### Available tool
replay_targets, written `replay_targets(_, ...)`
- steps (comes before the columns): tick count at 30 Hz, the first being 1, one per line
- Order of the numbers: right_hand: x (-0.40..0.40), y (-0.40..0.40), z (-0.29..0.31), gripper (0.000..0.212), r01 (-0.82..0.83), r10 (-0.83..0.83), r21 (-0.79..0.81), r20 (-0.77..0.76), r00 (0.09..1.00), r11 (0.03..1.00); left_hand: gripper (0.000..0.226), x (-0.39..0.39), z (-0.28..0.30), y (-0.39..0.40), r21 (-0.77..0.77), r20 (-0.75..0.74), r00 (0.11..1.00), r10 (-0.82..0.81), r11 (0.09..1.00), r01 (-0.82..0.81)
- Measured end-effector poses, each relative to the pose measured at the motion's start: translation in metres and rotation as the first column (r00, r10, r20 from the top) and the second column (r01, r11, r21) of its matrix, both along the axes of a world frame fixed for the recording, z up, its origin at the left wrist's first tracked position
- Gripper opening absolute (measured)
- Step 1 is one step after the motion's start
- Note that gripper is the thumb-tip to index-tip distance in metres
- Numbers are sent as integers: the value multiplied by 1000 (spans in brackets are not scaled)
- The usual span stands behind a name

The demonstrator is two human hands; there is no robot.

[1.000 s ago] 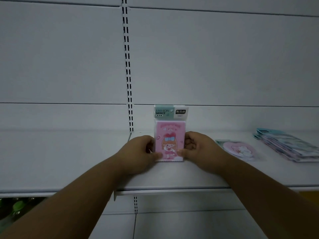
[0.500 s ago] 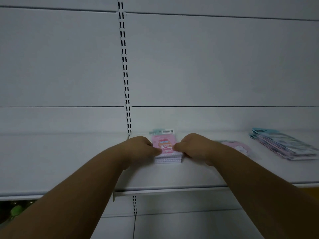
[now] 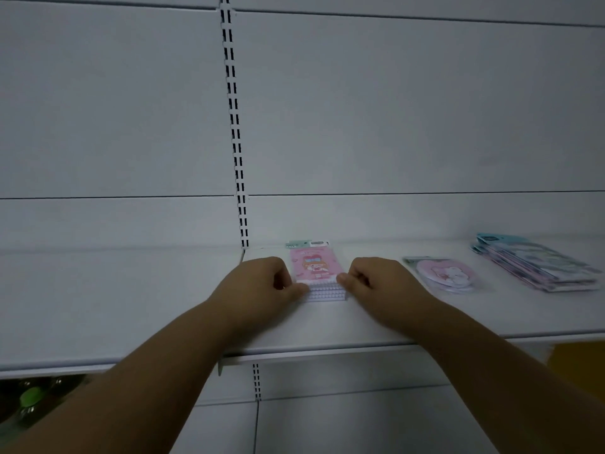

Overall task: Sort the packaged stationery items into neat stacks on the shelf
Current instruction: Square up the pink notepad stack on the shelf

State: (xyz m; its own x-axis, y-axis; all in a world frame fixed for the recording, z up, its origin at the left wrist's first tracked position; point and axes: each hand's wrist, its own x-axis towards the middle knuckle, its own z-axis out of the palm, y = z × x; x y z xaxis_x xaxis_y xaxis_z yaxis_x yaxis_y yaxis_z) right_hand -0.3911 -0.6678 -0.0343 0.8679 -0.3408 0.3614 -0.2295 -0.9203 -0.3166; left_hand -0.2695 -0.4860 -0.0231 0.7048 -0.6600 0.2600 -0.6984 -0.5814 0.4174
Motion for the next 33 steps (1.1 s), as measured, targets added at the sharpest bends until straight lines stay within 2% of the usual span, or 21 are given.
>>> replay_targets(4,-1,-1,-5,37,-15,16,-31,34,999,999,32,-3,-9,0,-50,75,997,-3,999,6)
replay_targets(12,-3,0,-11,23,-44,45,-29,38,998,999,20,2,-17,-1,-13,124,991,-41,999,43)
replay_targets(20,0,-2,-12,26,9,-9,14,-4,1000,1000,20,2,-20,-3,26,167,985,-54,998,50)
replay_targets(33,-1,-4,-13,19,-30,30,6,-25,999,1000,27,0,-21,-4,90,182,983,-11,996,-6)
